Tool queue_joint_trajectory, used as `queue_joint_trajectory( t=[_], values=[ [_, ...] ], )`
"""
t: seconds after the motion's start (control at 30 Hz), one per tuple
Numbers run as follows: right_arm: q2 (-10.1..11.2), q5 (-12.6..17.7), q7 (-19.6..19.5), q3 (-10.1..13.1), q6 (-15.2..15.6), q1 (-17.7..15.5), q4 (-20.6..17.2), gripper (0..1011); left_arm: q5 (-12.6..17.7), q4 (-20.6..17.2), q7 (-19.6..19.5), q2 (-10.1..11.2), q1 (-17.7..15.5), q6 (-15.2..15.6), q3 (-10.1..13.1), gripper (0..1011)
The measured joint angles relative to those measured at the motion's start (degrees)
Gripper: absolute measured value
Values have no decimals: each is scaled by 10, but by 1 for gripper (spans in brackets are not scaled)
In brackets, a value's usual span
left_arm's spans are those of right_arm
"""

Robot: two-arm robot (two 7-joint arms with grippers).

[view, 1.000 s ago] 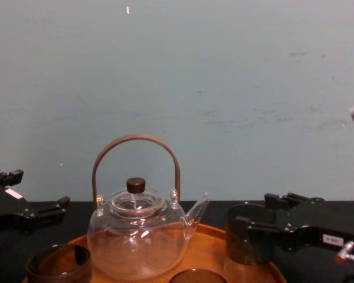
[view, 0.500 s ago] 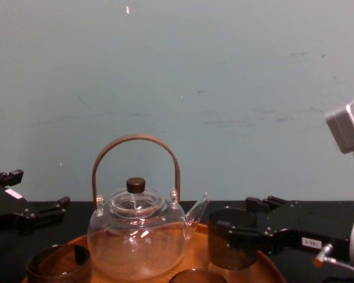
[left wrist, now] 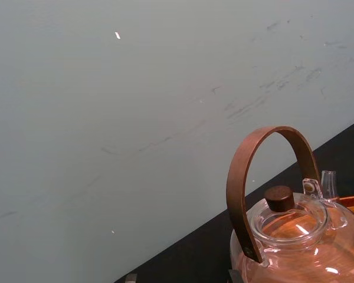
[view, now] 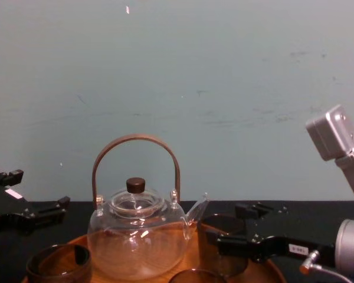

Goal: Pick up the glass from the table and place it on the tray.

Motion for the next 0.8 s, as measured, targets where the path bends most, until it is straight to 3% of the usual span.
queue_joint_trajectory(
  t=[0.8],
  values=[
    [-3, -5, 0, -3, 0, -1, 6, 876, 0, 0, 0, 0, 0, 0, 0, 1001]
  ],
)
